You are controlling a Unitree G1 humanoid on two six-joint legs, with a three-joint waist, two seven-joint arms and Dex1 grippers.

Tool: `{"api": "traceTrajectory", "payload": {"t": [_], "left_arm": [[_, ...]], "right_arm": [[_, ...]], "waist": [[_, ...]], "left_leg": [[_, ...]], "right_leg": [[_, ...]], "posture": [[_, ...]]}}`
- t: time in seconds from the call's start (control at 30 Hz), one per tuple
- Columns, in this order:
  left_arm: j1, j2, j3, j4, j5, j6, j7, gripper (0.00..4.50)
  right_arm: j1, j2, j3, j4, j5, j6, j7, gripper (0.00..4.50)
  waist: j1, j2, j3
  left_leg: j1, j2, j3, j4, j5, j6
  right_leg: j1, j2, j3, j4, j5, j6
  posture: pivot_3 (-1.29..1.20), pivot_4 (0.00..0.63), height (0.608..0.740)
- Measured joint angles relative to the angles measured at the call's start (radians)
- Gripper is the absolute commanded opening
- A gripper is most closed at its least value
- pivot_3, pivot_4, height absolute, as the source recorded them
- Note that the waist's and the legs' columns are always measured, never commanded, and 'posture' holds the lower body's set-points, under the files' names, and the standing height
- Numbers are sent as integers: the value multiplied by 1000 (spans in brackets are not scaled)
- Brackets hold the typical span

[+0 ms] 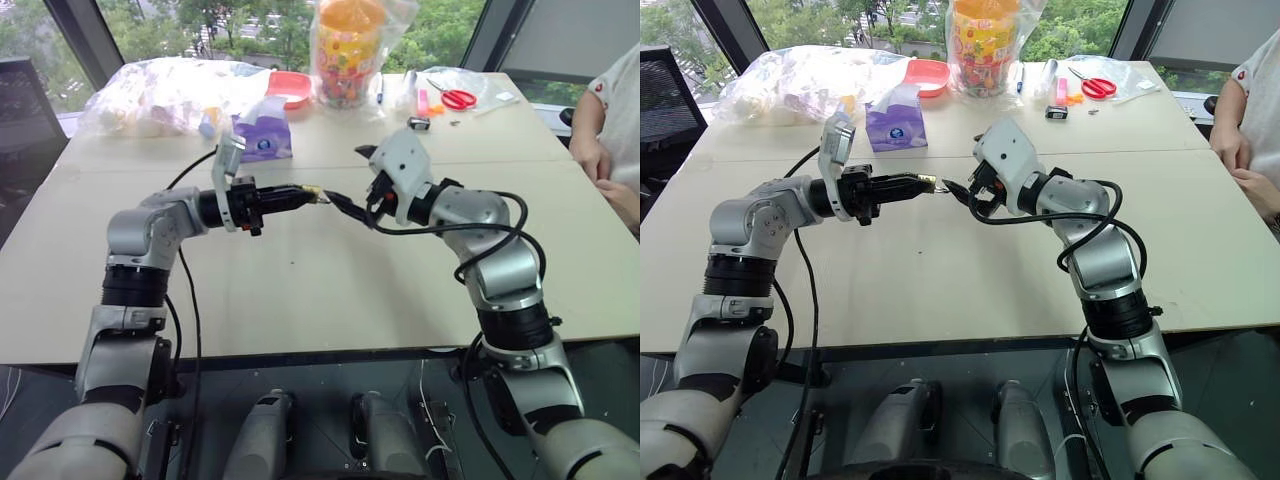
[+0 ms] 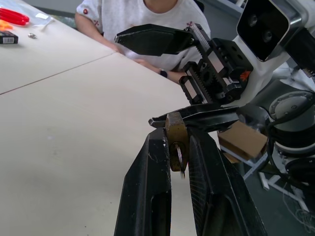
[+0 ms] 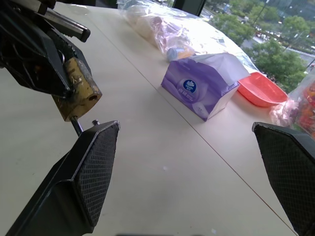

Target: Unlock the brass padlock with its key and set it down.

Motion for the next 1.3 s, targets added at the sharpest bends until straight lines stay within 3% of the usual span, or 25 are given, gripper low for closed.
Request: {"api": "traceTrajectory", "payload": {"t": [0.43, 0.53, 0.63, 0.8, 1.13, 1.3], "left_arm": [[2, 5, -2, -6, -10, 5, 2, 0], [6, -30, -8, 11, 7, -13, 40, 0], [31, -83, -14, 63, 20, -4, 93, 0], [1, -234, -19, 202, 13, 43, 167, 0], [-104, -314, -40, 578, 126, -45, 197, 0], [-161, -323, -31, 677, 165, -121, 197, 2391]], "right_arm": [[3, -41, 9, 19, 42, 22, 39, 4460], [56, -172, 26, 5, 2, 46, 43, 4460], [133, -260, 5, -61, 22, 251, 61, 4460], [177, -215, -45, -256, 139, 627, 23, 4460], [183, -245, -11, -362, 155, 768, -97, 4460], [183, -235, -7, -386, 173, 787, -132, 4500]], "waist": [[1, 0, 0], [18, 0, 0], [25, 0, 0], [23, 0, 0], [26, -1, 0], [25, -1, 0]], "left_leg": [[0, 0, 0, 0, 0, 0], [0, -1, 0, 0, 0, 1], [-1, -1, 0, 1, -1, 2], [-1, 0, 0, 2, -1, 2], [-3, -1, 0, 2, -1, 2], [-3, -1, 0, 1, -2, 2]], "right_leg": [[0, 0, 0, 0, 0, 0], [1, -1, 0, -2, 0, 0], [1, -2, 0, -3, 0, 0], [0, -2, 0, -1, 0, 0], [-1, -2, -1, -3, 0, 0], [0, -2, -1, -3, 0, 0]], "posture": [[0, 150, 740], [0, 150, 740], [0, 150, 740], [0, 150, 740], [0, 150, 740], [0, 150, 740]]}}
